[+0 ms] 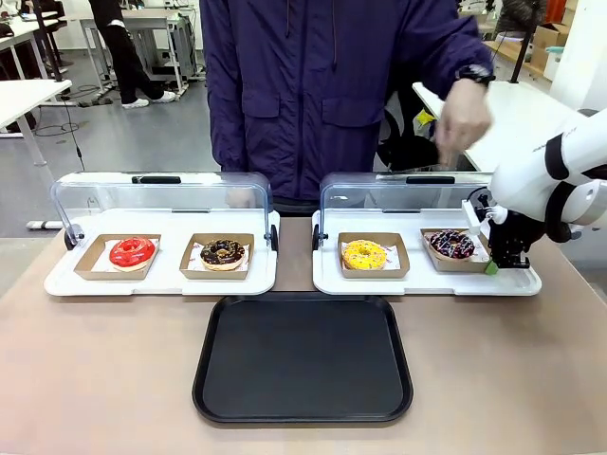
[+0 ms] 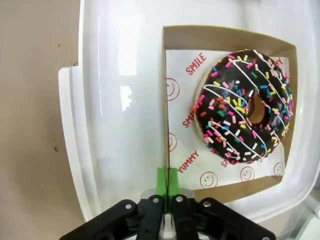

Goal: Move the fourth donut from the left to the tray.
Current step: Pick up the Paper togo box containing the Donut indicated by the person and place it on the Handle tray.

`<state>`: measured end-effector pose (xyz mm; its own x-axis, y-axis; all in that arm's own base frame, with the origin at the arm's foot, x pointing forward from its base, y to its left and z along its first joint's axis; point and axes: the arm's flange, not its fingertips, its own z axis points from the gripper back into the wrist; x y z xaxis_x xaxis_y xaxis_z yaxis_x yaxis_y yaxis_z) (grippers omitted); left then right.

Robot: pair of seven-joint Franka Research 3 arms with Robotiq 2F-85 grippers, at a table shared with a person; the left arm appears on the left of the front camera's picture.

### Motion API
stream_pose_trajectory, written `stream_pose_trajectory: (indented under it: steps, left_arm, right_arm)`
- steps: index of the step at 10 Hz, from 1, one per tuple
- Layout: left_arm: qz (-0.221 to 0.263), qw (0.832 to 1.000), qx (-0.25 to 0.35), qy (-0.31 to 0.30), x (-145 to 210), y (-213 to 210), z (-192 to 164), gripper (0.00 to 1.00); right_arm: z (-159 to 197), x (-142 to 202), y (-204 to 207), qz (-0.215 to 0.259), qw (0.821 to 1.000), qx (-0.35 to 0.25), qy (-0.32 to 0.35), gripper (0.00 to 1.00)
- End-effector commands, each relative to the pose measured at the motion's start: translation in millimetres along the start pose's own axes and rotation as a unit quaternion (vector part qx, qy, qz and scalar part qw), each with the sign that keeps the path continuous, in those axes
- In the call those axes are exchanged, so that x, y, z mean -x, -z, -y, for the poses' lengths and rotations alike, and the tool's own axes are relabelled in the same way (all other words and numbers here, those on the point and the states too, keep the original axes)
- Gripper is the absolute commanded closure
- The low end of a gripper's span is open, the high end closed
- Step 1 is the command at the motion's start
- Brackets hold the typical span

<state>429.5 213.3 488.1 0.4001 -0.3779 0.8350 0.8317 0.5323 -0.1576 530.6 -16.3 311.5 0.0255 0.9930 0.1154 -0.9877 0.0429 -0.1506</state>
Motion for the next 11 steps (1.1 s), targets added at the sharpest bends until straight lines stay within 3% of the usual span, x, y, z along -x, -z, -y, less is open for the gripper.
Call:
stream_pose_trajectory:
  steps: [1, 4, 7, 11]
  left_arm:
    - [0.004, 1.0, 0.001, 0.003, -2.0, -1.1, 1.3, 0.0]
    - [0.004, 1.0, 0.001, 0.003, -2.0, -1.1, 1.3, 0.0]
    - [0.004, 1.0, 0.001, 0.003, -2.0, -1.1, 1.3, 0.0]
    - [0.004, 1.0, 0.001, 0.003, -2.0, -1.1, 1.3, 0.0]
  right_arm:
    - [-1.7, 0.0, 1.8, -0.001, 1.0, 0.002, 0.0, 1.0]
    - [-0.3, -0.3, 0.3, 0.0, 1.0, 0.0, 0.0, 0.98]
    - [-22.5, -12.8, -50.9, 0.02, 0.999, 0.037, 0.026, 0.98]
    - [-53.7, -42.2, -82.8, 0.003, 0.998, 0.039, 0.043, 0.98]
